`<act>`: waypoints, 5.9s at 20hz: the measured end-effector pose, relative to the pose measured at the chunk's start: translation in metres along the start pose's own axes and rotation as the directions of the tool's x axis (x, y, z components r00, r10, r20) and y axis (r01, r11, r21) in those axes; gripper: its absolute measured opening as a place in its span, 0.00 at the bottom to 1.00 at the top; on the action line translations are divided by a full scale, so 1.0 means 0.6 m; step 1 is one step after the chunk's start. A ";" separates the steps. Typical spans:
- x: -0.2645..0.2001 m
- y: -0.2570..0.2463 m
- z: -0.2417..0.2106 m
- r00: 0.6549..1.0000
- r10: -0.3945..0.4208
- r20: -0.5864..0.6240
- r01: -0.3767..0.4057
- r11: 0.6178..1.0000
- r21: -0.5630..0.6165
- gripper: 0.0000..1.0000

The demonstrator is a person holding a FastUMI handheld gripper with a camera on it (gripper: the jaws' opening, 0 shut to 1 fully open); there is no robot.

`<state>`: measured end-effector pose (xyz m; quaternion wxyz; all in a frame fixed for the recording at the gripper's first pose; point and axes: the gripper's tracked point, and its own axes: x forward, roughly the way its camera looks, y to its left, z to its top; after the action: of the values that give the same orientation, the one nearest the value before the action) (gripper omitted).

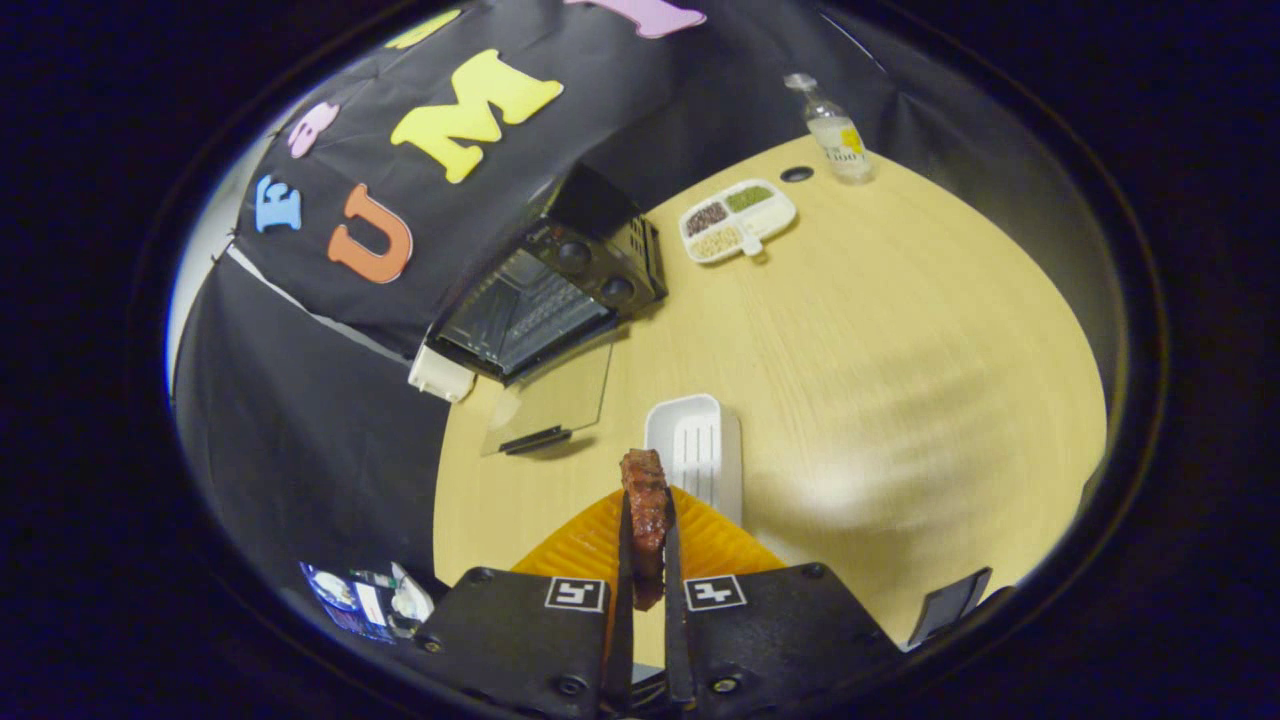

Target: Open the toaster oven, put the food inside, and close the toaster oven door.

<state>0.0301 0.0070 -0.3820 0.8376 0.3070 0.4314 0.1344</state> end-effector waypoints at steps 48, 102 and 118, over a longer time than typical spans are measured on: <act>0.493 0.286 0.212 0.880 -0.172 0.443 0.157 0.985 0.070 0.99; 0.320 0.247 -0.033 0.950 -0.288 0.123 0.312 0.835 -0.453 0.99; 0.251 0.299 0.076 0.938 -0.222 0.267 0.327 0.823 -0.464 1.00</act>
<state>0.1630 0.2016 -0.3453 0.9380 0.0249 0.3345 0.0875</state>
